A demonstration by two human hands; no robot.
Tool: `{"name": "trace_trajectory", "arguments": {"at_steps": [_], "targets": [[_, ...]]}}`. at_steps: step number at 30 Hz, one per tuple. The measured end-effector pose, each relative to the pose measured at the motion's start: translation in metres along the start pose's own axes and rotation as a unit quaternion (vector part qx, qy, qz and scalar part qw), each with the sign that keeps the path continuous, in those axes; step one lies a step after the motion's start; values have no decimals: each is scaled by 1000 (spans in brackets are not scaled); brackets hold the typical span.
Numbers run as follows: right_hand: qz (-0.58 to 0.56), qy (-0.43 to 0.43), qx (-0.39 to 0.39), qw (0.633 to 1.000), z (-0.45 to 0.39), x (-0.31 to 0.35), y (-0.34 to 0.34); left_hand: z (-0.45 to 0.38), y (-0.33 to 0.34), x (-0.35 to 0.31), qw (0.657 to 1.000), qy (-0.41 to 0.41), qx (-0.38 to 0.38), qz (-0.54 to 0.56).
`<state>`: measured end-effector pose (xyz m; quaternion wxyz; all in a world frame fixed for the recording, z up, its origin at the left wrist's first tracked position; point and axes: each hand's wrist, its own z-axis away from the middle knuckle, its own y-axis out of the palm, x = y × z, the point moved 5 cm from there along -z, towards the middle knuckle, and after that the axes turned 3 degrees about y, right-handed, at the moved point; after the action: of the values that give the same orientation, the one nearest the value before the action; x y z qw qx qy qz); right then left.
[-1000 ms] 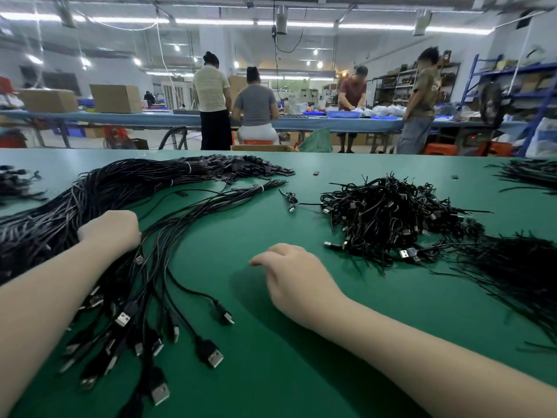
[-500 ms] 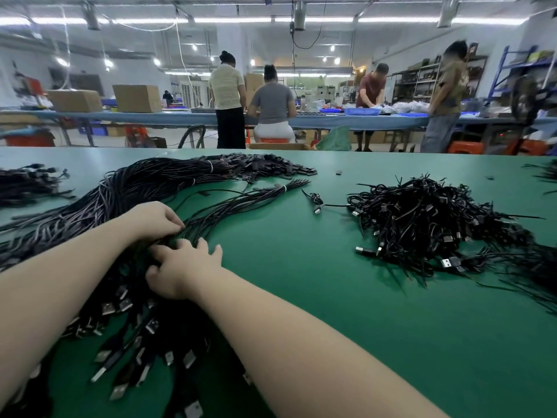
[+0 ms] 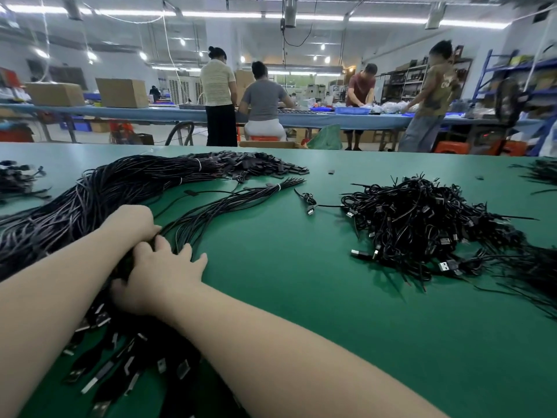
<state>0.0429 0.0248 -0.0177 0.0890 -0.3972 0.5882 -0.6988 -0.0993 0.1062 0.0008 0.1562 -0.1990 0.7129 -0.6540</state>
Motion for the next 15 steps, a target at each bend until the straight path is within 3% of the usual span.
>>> {"name": "trace_trajectory", "arguments": {"at_steps": [6, 8, 11, 12, 13, 15], "targets": [[26, 0, -9, 1000, -1, -4, 6, -4, 5, -6, 999, -14, 46, -27], [26, 0, -18, 999, 0, -5, 5, -3, -2, -10, 999, -19, 27, 21], [35, -1, -20, 999, 2, -6, 4, 5, -36, -12, 981, -16, -70, 180], [34, -1, -18, 999, 3, -6, 3, 9, -48, -12, 961, -22, -96, 257], [33, -2, -16, 999, 3, -6, 3, 11, -57, -9, 916, -41, -107, 385], [30, -2, -16, 999, 3, -6, 2, 19, -77, -9, 747, -83, -108, 650]]}}
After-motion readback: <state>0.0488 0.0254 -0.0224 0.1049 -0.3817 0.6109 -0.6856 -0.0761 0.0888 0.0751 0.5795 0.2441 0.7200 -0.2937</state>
